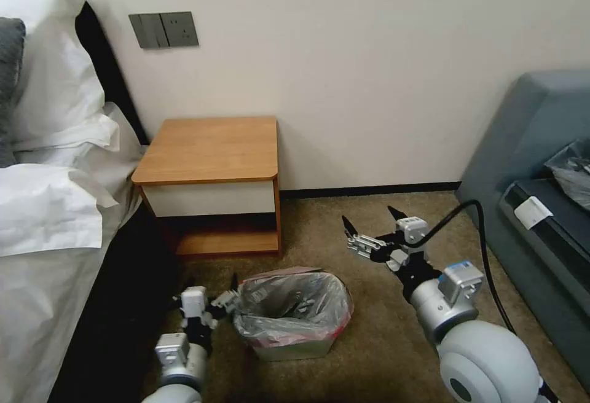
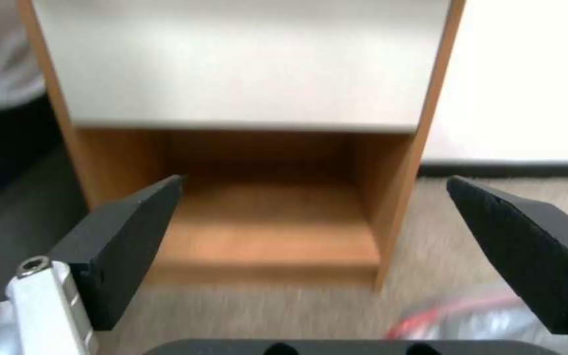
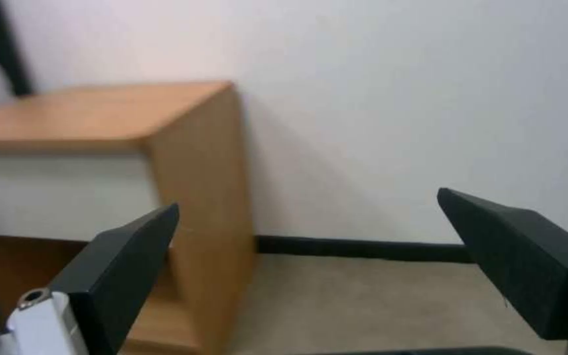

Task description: Pick up the garbage bag from the table and place it over the trash can.

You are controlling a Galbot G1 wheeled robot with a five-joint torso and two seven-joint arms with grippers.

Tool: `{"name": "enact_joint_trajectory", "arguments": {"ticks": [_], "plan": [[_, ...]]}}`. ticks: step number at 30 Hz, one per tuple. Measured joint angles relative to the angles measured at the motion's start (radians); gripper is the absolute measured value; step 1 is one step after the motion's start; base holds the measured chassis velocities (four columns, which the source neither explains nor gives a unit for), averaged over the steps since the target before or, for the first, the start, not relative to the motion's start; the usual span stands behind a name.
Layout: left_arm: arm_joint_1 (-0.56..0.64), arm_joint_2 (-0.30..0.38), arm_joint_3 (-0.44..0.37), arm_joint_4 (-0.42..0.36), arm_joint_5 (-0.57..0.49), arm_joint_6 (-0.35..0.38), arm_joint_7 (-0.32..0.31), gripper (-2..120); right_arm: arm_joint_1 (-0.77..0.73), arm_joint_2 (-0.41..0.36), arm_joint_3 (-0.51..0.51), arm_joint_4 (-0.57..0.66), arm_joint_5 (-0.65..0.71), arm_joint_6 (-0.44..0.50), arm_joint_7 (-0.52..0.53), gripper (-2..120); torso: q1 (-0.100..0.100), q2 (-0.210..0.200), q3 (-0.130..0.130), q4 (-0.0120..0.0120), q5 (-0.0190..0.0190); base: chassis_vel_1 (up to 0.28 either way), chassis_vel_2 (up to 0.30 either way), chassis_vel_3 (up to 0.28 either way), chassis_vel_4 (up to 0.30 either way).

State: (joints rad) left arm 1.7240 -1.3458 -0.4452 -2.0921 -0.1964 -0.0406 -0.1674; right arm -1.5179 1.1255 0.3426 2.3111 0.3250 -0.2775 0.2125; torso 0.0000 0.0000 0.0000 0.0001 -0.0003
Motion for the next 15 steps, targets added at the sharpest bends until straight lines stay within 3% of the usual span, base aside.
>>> {"name": "enact_joint_trajectory", "arguments": {"ticks": [1, 5, 7, 9, 11, 13, 15], "plan": [[0.0, 0.0, 0.0, 0.0, 0.0, 0.0, 0.0, 100, 0.0, 0.0, 0.0, 0.0, 0.0, 0.0, 0.0, 100, 0.0, 0.0, 0.0, 0.0, 0.0, 0.0, 0.0, 0.0, 0.0], [0.034, -0.016, -0.05, -0.043, -0.012, -0.074, 0.096, 100, -0.111, 0.08, 0.11, -0.089, -0.129, 0.179, -0.113, 100, 0.0, 0.0, 0.0, -0.0001, 0.0002, 0.0, 0.0, 0.0, 0.0], [0.042, -0.018, -0.066, -0.051, -0.018, -0.081, 0.102, 100, -0.134, 0.095, 0.123, -0.094, -0.142, 0.206, -0.127, 100, 0.0, 0.0, 0.0, -0.0002, 0.0005, 0.0, 0.0, 0.0, 0.0], [0.088, -0.04, -0.141, -0.087, -0.041, -0.11, 0.136, 100, -0.239, 0.17, 0.164, -0.099, -0.21, 0.322, -0.167, 100, 0.0, 0.0, 0.0, -0.0001, -0.0001, 0.0, 0.0, 0.0, 0.0], [0.101, -0.049, -0.163, -0.096, -0.043, -0.12, 0.148, 100, -0.265, 0.192, 0.169, -0.099, -0.23, 0.35, -0.172, 100, 0.0, 0.0, 0.0, -0.0002, 0.0001, 0.0, 0.0, 0.0, 0.0], [0.146, -0.073, -0.212, -0.126, -0.048, -0.155, 0.176, 100, -0.33, 0.271, 0.19, -0.097, -0.272, 0.421, -0.198, 100, 0.0, 0.0, 0.0, -0.0001, 0.0, 0.0, 0.0, 0.0, 0.0], [0.153, -0.076, -0.218, -0.13, -0.048, -0.16, 0.178, 100, -0.339, 0.283, 0.192, -0.096, -0.276, 0.429, -0.204, 100, 0.0, 0.0, 0.0, -0.0001, 0.0001, 0.0, 0.0, 0.0, 0.0]]}}
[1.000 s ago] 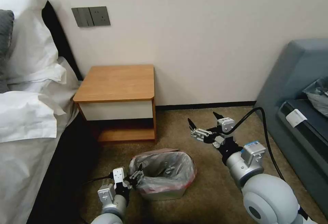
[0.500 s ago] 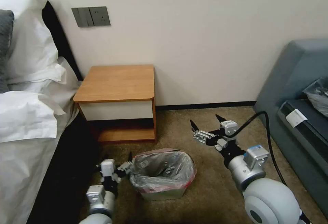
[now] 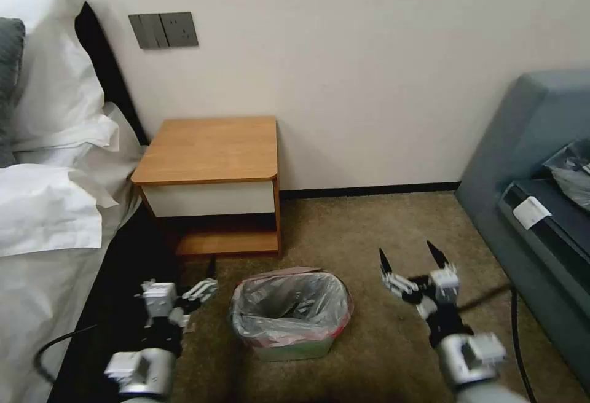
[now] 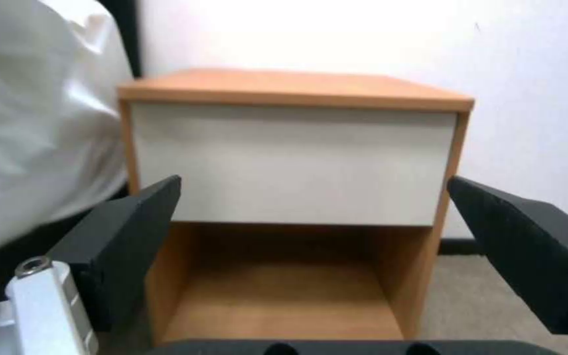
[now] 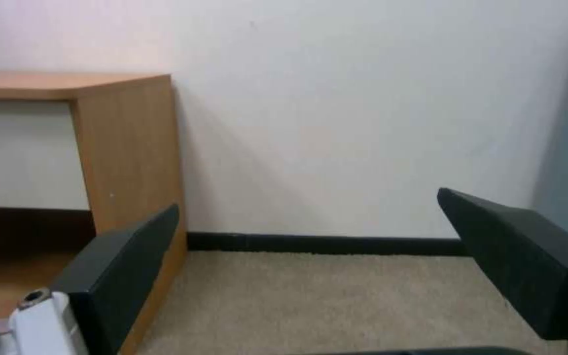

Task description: Pick up the garbage bag from the table and place it over the trash can.

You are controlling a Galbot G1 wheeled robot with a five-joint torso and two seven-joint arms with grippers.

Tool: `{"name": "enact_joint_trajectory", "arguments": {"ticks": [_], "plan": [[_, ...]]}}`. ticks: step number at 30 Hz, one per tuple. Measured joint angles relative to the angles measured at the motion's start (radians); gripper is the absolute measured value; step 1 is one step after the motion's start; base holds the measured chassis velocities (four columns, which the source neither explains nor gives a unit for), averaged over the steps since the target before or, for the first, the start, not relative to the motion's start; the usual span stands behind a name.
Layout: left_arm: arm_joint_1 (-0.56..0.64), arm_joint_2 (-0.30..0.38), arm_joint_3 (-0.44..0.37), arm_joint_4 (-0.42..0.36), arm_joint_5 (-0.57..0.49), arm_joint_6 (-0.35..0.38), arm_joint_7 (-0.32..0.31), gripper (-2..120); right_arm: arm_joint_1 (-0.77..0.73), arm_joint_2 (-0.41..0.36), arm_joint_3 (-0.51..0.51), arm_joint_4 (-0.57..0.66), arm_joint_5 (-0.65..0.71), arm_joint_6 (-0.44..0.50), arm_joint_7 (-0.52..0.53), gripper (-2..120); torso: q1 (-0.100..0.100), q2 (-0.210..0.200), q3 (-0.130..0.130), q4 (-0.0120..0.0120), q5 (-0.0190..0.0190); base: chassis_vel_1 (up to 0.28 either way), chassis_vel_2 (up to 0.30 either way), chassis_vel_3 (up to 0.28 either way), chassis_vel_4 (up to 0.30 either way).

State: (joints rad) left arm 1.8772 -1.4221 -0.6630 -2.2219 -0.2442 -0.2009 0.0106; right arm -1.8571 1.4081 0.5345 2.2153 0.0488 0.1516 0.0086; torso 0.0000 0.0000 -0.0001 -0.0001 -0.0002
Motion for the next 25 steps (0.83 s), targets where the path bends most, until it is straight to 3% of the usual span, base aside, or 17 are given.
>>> {"name": "enact_joint_trajectory", "arguments": {"ticks": [3, 11, 25], "plan": [[0.083, -0.037, -0.04, -0.037, -0.008, -0.032, 0.022, 100, -0.066, 0.067, 0.017, 0.009, -0.011, 0.07, -0.035, 100, 0.0, 0.0, 0.0, 0.0001, 0.0001, 0.0, 0.0, 0.0, 0.0], [0.215, -0.072, 0.004, -0.066, 0.037, -0.046, 0.012, 100, -0.126, 0.073, 0.023, 0.022, 0.005, 0.118, -0.016, 100, 0.0, 0.0, 0.0, 0.0002, 0.0002, 0.0, 0.0, 0.0, 0.0], [0.227, -0.075, 0.016, -0.074, 0.086, -0.051, -0.016, 100, -0.125, 0.072, 0.008, 0.015, -0.006, 0.124, 0.013, 100, 0.0, 0.0, 0.0, 0.0001, 0.0002, 0.0, 0.0, 0.0, 0.0]]}}
